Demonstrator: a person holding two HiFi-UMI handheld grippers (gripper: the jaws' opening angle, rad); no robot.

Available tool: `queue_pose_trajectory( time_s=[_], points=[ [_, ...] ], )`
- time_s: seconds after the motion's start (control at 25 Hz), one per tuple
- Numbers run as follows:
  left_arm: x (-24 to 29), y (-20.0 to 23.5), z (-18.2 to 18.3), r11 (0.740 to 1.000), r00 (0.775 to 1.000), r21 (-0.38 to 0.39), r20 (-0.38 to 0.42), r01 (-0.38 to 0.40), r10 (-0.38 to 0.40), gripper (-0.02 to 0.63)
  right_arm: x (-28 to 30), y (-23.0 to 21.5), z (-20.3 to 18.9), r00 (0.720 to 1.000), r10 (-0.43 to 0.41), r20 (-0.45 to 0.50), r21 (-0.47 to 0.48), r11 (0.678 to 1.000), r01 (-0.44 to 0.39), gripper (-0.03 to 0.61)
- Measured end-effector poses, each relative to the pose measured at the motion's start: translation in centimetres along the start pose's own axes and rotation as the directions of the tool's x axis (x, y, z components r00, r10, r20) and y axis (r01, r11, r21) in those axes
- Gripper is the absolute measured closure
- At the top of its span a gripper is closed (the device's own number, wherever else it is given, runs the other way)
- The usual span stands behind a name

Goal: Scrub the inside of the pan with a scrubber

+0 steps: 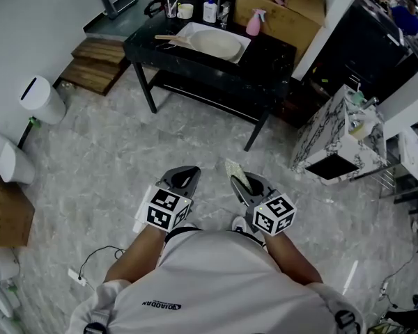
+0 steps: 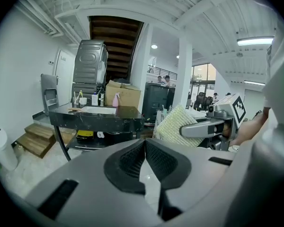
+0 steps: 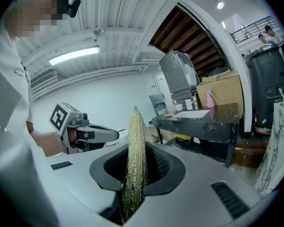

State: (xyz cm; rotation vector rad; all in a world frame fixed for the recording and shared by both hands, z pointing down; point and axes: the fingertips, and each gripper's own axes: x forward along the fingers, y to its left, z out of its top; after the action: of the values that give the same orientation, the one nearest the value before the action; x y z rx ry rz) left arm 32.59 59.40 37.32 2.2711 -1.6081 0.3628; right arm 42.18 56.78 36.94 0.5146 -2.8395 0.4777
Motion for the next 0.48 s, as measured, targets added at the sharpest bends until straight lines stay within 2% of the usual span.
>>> queue_pose_trajectory(
  time_s=[0.24,0.48],
  points=[
    [-2.0,2.1,-0.9,1.000,1.000,0.001,-0.003,0.003,-0.003,0.598,1.9,2.1,-0.9,1.000,0.006,-0.013,0.035,0.999,-0.005,0.502],
    [-4.3,4.8,-3.4,1.000,1.000,-0.010,-0.028,0.001,-0.002,0.598,4.7,4.8,-1.4,1.000,0.001,-0.007,0.058,0.998,-0.001,0.502]
  ],
)
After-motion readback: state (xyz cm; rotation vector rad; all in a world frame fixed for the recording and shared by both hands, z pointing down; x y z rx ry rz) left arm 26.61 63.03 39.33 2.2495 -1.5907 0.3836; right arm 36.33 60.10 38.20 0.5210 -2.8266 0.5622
